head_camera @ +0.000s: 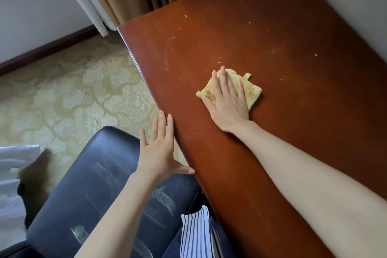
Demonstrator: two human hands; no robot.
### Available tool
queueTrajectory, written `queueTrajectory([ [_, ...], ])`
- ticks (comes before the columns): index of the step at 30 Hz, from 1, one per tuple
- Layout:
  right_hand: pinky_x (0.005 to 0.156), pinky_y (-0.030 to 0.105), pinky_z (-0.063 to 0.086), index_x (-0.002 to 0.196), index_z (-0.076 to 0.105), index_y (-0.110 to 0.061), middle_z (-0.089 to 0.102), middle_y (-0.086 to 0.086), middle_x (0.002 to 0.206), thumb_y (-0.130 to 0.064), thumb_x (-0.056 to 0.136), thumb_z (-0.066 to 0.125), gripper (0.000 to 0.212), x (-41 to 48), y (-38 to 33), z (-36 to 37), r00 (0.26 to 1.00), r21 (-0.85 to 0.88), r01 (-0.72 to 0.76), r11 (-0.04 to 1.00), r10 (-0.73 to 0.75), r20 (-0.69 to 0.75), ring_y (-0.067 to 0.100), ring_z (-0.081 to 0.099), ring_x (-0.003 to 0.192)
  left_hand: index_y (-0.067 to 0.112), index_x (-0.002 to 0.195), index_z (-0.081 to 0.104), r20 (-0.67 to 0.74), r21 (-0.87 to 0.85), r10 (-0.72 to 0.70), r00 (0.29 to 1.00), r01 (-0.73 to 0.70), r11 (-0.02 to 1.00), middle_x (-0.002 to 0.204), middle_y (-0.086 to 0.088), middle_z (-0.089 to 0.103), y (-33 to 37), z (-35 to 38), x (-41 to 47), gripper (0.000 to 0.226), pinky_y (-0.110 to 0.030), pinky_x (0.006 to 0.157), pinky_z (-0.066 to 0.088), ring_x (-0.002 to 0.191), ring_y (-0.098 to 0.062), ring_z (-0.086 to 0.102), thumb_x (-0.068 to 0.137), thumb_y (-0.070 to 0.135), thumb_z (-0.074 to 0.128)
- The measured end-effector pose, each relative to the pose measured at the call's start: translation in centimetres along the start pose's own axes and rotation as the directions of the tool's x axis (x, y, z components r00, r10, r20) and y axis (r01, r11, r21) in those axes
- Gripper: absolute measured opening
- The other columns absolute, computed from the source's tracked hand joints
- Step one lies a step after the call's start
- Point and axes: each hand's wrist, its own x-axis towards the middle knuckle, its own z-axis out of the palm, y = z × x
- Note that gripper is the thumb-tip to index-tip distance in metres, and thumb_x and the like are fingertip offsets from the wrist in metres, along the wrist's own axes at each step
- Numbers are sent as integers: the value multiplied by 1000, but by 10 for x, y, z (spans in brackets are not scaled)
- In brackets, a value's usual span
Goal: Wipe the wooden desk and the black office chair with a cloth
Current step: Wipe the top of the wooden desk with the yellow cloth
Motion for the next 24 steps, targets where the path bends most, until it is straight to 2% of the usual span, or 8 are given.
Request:
queueTrajectory([
  [3, 115, 47, -8, 151, -7, -16, -10, 9, 159, -58, 96, 9, 71, 10, -22, 2, 999, -52, 24, 998, -22, 35, 24, -12, 146, 20, 139, -36, 2, 4, 27, 1000, -27, 1000, 150, 1, -36, -9, -1, 0, 152, -52, 114, -6, 144, -21, -21, 44, 82, 67],
  [10, 117, 48, -8, 152, -4, -16, -10, 7, 159, -61, 93, 11, 75, -36, -51, 4, 940, -88, 330, 940, -318, 124, 22, -14, 145, 34, 138, -33, 11, -1, 41, 999, -41, 999, 154, 10, -29, -20, -6, -5, 143, -54, 114, 2, 147, -24, -8, 54, 65, 78],
  [12, 116, 48, -10, 151, -5, -17, -10, 7, 159, -62, 93, 13, 76, -56, -57, 8, 918, -90, 382, 920, -366, 154, 22, -16, 145, 34, 141, -30, 23, 0, 40, 999, -40, 999, 154, 11, -29, -21, -8, -4, 138, -54, 114, 2, 146, -24, -9, 61, 55, 80],
  [14, 116, 49, -10, 152, -3, -18, -8, 6, 159, -63, 92, 17, 77, -78, -60, 12, 900, -93, 420, 903, -401, 173, 22, -16, 145, 33, 142, -30, 19, 22, 37, 999, -37, 999, 153, 10, -30, -22, -9, -4, 129, -53, 115, 2, 146, -24, -10, 72, 37, 78],
  [16, 117, 51, -5, 152, 5, -18, -2, 7, 159, -63, 91, 20, 78, -100, -59, 15, 877, -95, 462, 882, -439, 194, 23, -12, 145, 31, 144, -27, 6, 39, 30, 1000, -31, 999, 154, 9, -30, -21, -10, -5, 120, -52, 115, 3, 146, -26, -9, 77, 22, 72],
  [19, 117, 54, 5, 151, 18, -17, 10, 8, 157, -62, 88, 24, 78, -139, -52, 19, 841, -100, 523, 846, -494, 219, 27, 4, 146, 28, 147, -23, 8, 32, 9, 1000, -10, 999, 154, 8, -28, -15, -9, -7, 118, -53, 114, 5, 146, -27, -7, 77, 14, 71],
  [21, 116, 55, 10, 150, 22, -14, 16, 8, 157, -61, 87, 28, 79, -163, -46, 21, 846, -119, 519, 847, -488, 213, 30, 11, 145, 25, 148, -21, 9, 29, -10, 1000, 9, 1000, 155, 6, -26, -11, -10, -6, 113, -54, 114, 5, 147, -27, -6, 79, 13, 68],
  [24, 113, 55, 13, 149, 24, -8, 18, 13, 156, -63, 85, 38, 85, -196, -39, 25, 923, -132, 368, 920, -345, 169, 36, 13, 144, 20, 151, -11, -3, -39, -38, 999, 38, 999, 158, 1, -17, -3, -12, -5, 94, -53, 114, 4, 146, -26, -4, 89, 27, 60],
])
